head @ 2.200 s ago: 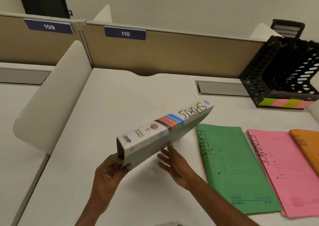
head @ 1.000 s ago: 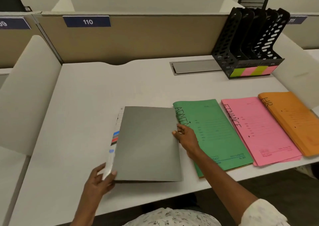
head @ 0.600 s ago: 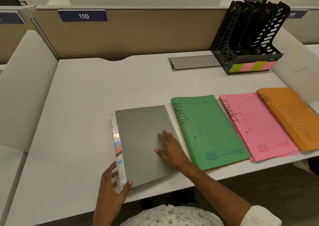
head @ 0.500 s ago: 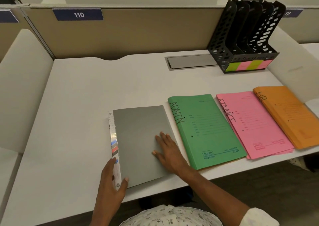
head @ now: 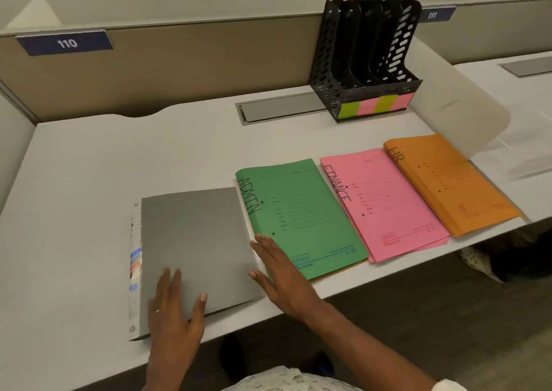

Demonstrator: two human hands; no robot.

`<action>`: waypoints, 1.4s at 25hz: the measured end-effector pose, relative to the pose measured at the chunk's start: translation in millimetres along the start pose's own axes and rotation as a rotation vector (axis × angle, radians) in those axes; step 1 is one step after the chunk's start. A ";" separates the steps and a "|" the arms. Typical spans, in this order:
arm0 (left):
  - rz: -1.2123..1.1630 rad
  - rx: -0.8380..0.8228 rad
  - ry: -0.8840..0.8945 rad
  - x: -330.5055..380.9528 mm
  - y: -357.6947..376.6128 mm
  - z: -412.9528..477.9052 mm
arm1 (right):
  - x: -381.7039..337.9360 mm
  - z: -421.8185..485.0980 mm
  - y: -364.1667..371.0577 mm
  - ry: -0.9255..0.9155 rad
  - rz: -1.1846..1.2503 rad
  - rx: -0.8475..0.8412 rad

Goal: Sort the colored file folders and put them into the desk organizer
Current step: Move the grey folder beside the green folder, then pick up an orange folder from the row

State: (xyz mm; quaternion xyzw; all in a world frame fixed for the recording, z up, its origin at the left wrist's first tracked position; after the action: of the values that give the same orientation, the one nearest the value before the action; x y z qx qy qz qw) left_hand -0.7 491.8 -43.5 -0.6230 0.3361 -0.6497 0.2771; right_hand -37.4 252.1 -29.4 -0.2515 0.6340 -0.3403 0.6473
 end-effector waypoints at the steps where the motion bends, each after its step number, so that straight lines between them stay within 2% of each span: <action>1: -0.012 -0.026 0.031 20.6 13.8 -7.2 | 14.6 -13.3 -13.3 0.020 0.009 0.005; 6: -0.120 -0.144 0.255 141.9 90.8 -51.4 | 109.7 -94.6 -82.6 0.194 0.019 0.099; 11: -0.110 -0.309 0.472 234.4 166.2 -93.1 | 172.8 -167.9 -154.5 0.314 0.019 0.291; 18: -0.075 -0.488 0.597 318.7 228.4 -107.4 | 235.1 -214.0 -217.6 0.495 0.039 0.458; 22: -0.117 -0.551 0.546 364.2 259.1 -95.6 | 257.5 -215.6 -242.7 0.534 0.050 0.480; 29: -0.261 -0.622 0.321 442.8 332.2 -46.5 | 336.0 -168.4 -313.7 0.563 -0.033 0.448; 35: -0.315 -0.603 0.098 483.1 379.7 -9.0 | 401.4 -121.8 -360.9 0.560 -0.162 0.272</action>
State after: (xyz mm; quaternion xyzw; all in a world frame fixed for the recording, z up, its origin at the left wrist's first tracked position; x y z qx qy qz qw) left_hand -65.9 -119.1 -39.3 -0.6891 0.4255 -0.5852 -0.0400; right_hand -216.4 -271.5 -25.4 -0.1089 0.7140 -0.5285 0.4461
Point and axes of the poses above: each hand's wrist, its own z-axis towards the middle knuckle, its own y-axis out of the palm, x = y × z, the point moved 4 cm from there along z, towards the middle knuckle, and after that the axes turned 6 degrees about x, right-handed, at the moved point
